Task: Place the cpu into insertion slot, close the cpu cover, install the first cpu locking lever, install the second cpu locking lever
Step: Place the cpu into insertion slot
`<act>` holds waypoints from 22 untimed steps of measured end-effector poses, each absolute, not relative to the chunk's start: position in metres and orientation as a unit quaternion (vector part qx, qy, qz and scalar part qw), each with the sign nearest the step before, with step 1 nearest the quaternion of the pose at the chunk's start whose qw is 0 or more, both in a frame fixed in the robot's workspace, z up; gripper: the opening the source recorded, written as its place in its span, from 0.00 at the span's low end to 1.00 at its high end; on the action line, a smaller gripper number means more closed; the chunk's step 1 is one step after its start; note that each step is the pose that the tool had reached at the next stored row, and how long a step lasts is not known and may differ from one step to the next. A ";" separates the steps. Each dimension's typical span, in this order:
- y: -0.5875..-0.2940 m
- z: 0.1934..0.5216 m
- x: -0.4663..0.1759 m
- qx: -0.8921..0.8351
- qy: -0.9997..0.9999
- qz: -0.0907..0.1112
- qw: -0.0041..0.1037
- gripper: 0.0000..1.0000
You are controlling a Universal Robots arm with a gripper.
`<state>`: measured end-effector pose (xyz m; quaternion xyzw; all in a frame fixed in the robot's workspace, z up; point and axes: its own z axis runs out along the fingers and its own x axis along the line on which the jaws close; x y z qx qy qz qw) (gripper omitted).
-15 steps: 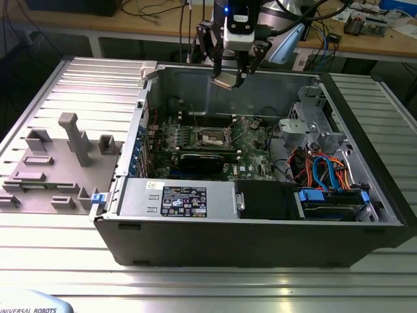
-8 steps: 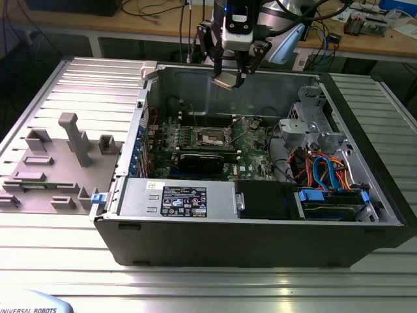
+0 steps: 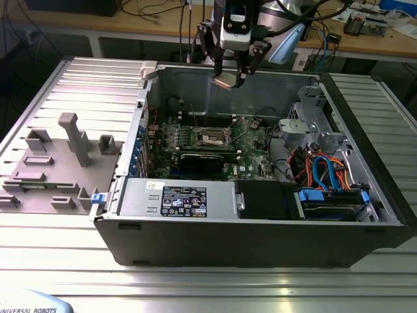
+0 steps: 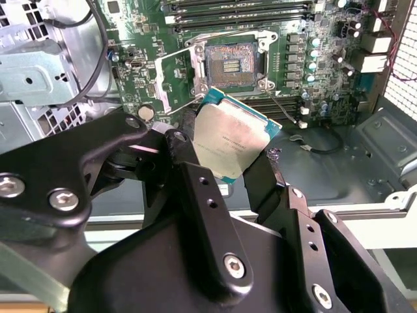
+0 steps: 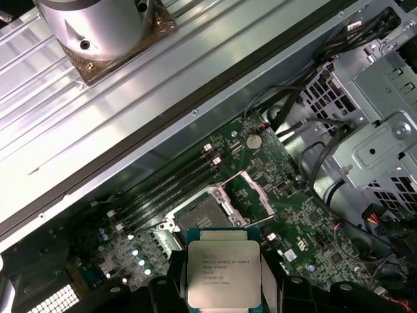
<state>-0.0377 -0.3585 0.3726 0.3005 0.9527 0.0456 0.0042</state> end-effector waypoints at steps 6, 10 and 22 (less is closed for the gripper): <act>-0.359 0.373 -0.038 0.313 0.949 0.045 0.005 0.54; -0.359 0.373 -0.038 0.317 0.947 0.045 0.005 0.54; -0.359 0.373 -0.038 0.319 0.947 0.045 0.005 0.54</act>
